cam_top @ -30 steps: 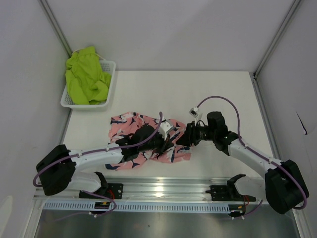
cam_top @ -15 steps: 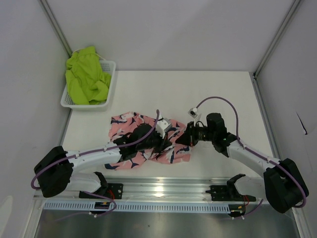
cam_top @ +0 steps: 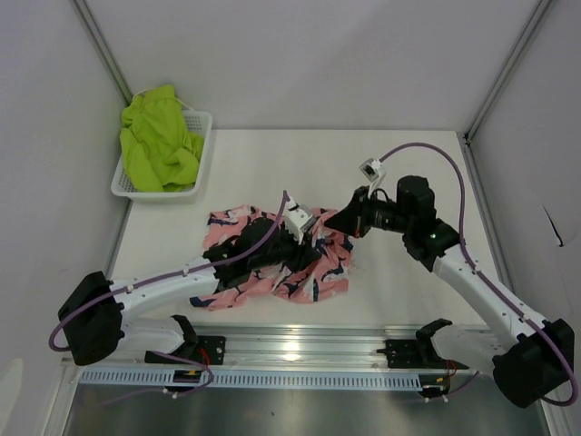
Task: Fold and stack the shorts
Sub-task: Flatten the shorts out
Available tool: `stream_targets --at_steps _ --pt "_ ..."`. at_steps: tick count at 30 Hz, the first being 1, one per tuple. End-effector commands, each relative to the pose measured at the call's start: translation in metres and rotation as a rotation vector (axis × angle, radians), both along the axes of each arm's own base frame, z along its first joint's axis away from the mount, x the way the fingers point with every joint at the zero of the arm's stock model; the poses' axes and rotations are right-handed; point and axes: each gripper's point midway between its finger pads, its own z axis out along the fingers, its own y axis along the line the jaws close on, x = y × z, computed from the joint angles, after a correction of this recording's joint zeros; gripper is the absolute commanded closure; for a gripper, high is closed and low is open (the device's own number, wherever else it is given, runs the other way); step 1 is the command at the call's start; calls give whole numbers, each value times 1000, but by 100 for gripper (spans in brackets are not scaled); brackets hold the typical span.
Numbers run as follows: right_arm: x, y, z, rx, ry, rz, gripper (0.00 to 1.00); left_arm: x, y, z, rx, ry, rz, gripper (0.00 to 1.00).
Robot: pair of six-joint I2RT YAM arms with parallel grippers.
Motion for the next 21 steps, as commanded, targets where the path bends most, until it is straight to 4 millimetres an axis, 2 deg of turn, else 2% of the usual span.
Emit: stream_targets --at_steps 1,3,4,8,14,17,21 --pt "9 1 35 3 -10 -9 100 11 -3 35 -44 -67 17 65" --pt "11 1 39 -3 0 -10 100 11 -3 38 -49 -74 16 65" --pt "14 3 49 4 -10 -10 100 12 -1 36 -43 -75 26 67" --pt "22 -4 64 -8 -10 -41 100 13 7 37 -36 -89 56 70" --pt "39 -20 86 8 -30 -91 100 14 24 56 -49 -147 101 72" --pt "45 -26 94 26 -32 -99 100 11 28 57 -43 -150 98 74" --pt "53 -35 109 41 -55 -116 100 12 35 44 -10 -137 125 78"
